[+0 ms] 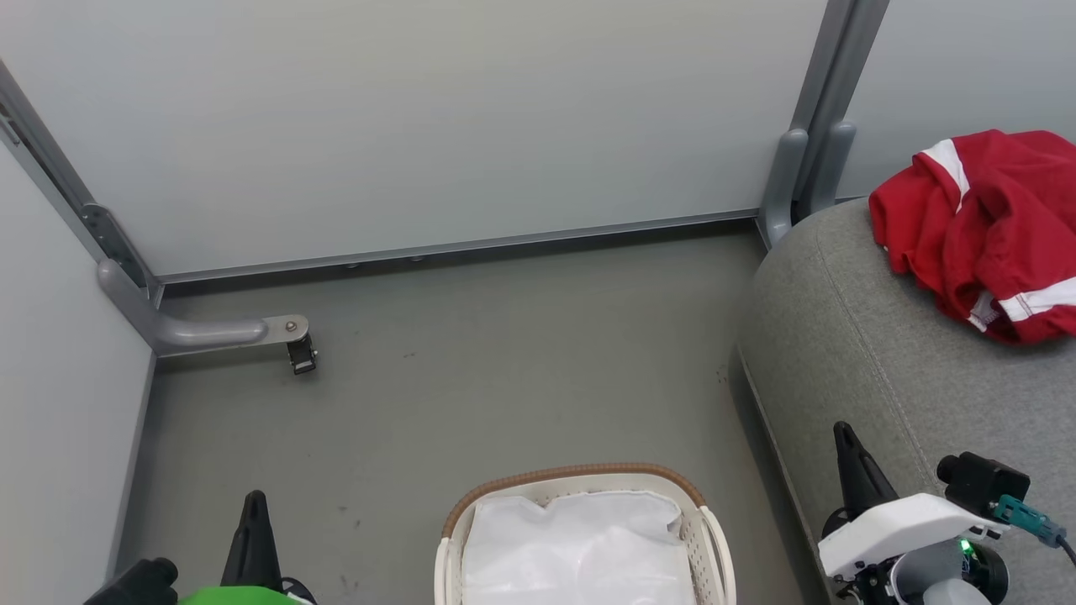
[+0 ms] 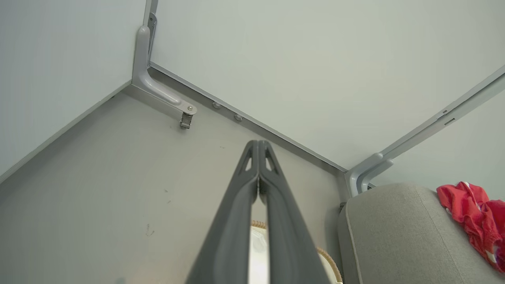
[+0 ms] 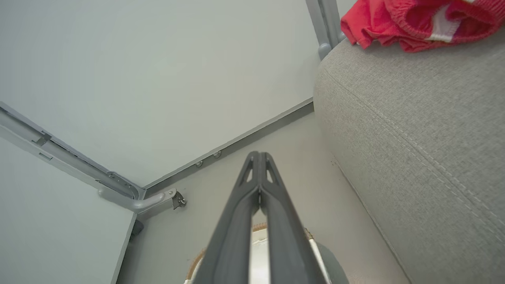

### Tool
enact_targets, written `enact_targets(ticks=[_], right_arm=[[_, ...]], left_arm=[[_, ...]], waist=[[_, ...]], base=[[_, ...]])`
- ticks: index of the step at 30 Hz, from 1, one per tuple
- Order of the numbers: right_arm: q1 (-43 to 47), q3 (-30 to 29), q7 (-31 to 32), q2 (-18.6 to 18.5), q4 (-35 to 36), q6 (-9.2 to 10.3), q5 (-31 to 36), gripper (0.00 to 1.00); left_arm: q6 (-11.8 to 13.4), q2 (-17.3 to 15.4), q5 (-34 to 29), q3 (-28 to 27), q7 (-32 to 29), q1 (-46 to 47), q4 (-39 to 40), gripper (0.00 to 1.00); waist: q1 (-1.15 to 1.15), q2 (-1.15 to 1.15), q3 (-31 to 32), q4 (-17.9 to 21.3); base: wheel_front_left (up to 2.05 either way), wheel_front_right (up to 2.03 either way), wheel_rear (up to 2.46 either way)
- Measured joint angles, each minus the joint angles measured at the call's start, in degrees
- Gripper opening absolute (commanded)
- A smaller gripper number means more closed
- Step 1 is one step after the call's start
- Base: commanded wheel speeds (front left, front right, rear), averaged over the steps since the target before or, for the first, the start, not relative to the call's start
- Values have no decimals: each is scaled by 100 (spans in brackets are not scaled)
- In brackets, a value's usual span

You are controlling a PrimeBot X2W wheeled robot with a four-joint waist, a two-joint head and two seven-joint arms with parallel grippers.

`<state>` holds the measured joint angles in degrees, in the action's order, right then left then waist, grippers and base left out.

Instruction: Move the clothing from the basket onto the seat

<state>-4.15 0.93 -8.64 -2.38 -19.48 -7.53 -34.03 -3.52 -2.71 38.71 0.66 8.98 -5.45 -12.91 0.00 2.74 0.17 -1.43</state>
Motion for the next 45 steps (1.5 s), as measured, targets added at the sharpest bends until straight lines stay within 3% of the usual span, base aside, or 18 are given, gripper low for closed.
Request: enact_targets(ticks=[45], right_arm=[[-298, -396, 821, -36, 122, 1, -3206, 0]], left_arm=[[104, 0, 2925, -409, -844, 680, 180, 0]], waist=[[0, 0, -118, 64]], base=[[0, 0, 0]])
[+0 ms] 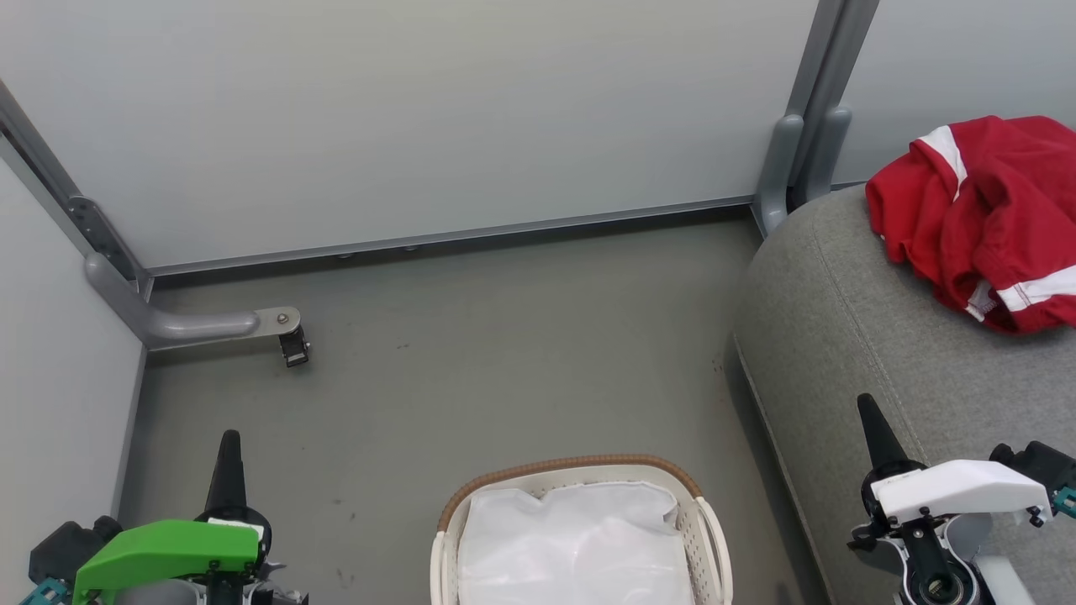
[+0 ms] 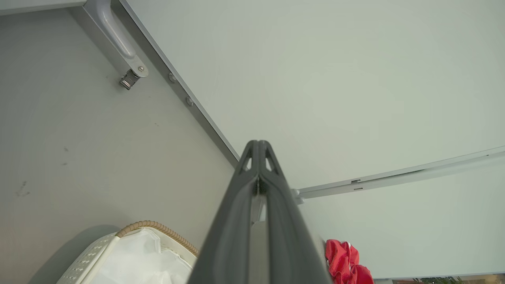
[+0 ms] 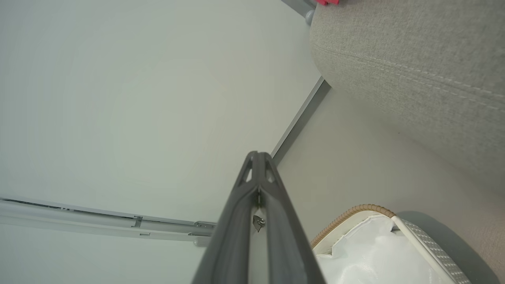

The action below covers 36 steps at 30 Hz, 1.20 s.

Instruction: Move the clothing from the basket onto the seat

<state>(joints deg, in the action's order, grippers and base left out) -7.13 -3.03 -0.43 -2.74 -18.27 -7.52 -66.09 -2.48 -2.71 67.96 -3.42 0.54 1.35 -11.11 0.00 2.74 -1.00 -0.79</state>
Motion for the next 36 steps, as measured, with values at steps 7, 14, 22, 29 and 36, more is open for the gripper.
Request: enact_targets(ticks=[7, 14, 22, 29, 36], right_arm=[[-47, -40, 83, -11, 13, 0, -390, 0], [-83, -99, 244, -40, 37, 2, -1067, 0], [-125, -127, 321, -59, 52, 2, -1449, 0], [-160, -145, 385, -79, 66, 2, -1771, 0], [-175, -160, 449, -104, 80, 3, -2128, 0]], left_arm=[[15, 0, 348, -43, -107, 83, 23, 0], [47, -1, 943, -135, -286, 224, 63, 0], [54, -1, 1272, -185, -379, 299, 88, 0], [56, -1, 1552, -215, -460, 377, 108, 0], [73, -1, 1862, -258, -552, 449, 126, 0]], waist=[[0, 0, -18, 10], [0, 0, -52, 29], [0, 0, -72, 40], [0, 1, -91, 49], [0, 1, -112, 61]], base=[[0, 0, 0], [0, 0, 0], [0, 0, 0], [0, 0, 0], [0, 0, 0]])
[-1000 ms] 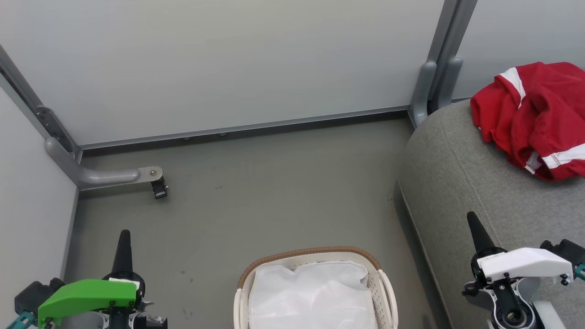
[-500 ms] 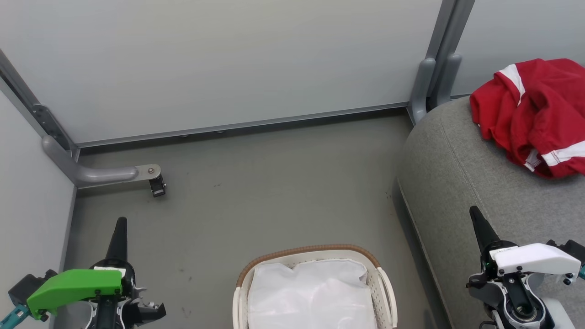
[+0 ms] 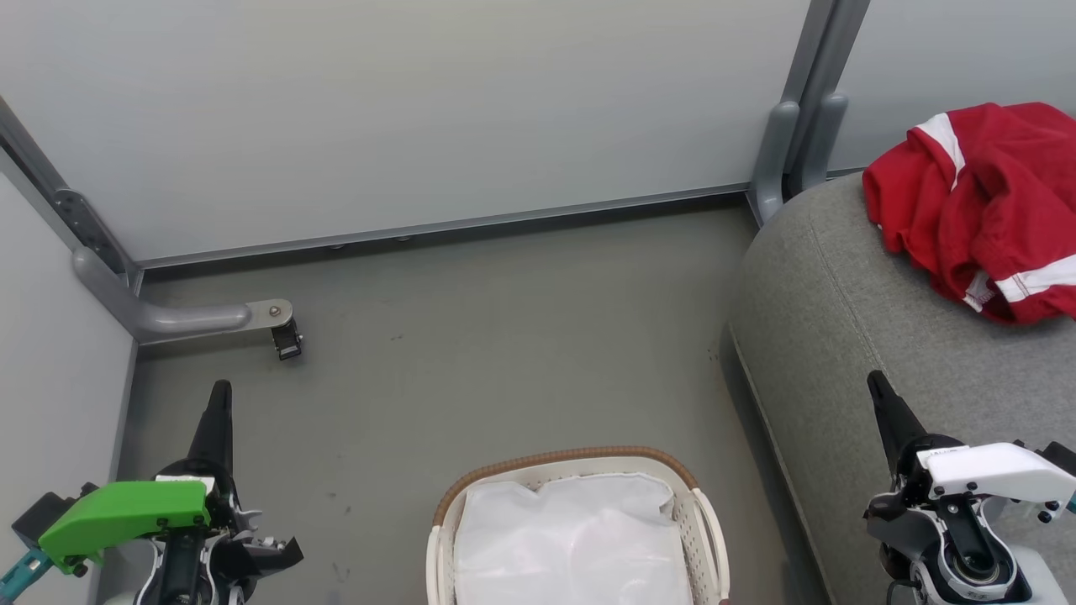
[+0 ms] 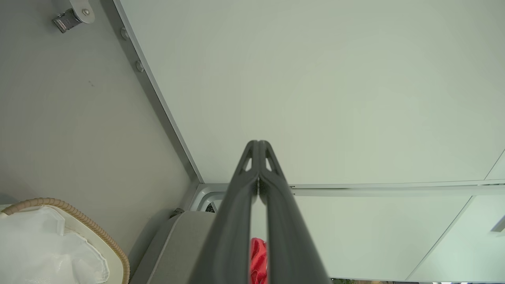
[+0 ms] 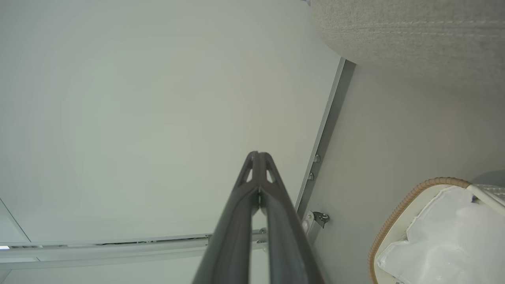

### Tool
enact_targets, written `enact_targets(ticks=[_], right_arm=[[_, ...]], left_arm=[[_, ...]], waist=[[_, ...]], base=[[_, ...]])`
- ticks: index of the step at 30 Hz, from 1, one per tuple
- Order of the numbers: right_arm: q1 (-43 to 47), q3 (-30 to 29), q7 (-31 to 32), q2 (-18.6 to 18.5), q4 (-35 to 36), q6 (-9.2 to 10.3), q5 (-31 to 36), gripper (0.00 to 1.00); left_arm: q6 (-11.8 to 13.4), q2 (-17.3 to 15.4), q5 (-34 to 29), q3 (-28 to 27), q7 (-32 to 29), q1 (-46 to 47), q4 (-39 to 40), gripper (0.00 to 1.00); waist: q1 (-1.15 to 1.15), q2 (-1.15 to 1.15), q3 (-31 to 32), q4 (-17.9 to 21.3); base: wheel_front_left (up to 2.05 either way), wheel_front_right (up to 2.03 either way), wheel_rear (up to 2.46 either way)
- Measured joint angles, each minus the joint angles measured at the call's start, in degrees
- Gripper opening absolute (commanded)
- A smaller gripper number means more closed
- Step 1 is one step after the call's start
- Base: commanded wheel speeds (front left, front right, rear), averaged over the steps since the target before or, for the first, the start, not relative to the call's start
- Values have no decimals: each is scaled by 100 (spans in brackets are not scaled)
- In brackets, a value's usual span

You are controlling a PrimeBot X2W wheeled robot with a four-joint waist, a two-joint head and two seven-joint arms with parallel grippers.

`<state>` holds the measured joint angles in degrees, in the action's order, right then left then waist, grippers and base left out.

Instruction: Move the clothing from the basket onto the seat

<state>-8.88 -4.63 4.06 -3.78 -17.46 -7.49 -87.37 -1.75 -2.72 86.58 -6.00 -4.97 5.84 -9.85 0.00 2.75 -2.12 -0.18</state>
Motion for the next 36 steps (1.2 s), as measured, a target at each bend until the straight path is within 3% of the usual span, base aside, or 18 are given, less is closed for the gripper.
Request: enact_targets(ticks=[16, 36], right_arm=[[-58, -13, 98, -59, 26, 0, -647, 0], [-60, 71, 60, -118, 35, 0, -737, 0]], left_arm=[[25, -1, 550, -86, -153, 140, 31, 0], [25, -1, 556, -87, -154, 156, 32, 0]], waist=[[0, 0, -40, 22], [0, -1, -40, 22]], base=[[0, 0, 0], [0, 0, 0]])
